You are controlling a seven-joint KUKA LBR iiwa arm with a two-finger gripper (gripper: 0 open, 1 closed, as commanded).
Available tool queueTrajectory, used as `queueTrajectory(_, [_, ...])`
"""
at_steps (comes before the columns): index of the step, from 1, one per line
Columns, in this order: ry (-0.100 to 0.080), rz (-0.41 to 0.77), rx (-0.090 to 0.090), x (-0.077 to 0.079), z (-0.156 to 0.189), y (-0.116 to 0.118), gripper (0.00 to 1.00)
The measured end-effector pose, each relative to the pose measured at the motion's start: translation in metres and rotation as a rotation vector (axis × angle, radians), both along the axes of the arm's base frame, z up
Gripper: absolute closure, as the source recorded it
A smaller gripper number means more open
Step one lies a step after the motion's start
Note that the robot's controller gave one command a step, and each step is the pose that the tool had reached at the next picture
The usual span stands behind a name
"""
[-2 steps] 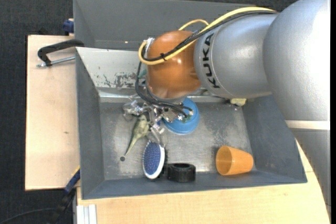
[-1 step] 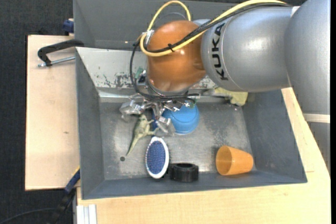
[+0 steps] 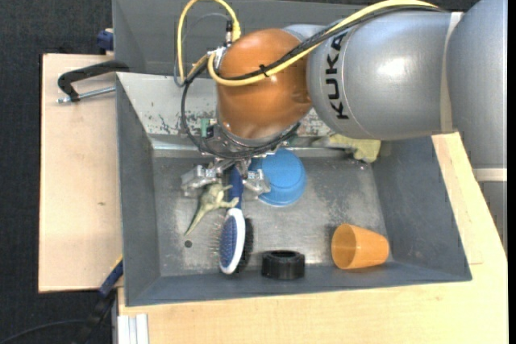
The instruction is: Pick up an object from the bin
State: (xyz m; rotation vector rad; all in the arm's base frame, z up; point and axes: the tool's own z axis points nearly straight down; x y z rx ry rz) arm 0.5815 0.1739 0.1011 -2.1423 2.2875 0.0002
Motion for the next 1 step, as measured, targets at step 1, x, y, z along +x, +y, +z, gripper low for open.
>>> queueTrajectory(1, [0.002, 0.33, -0.006, -0.0035, -0.0289, 0.0135, 0.0])
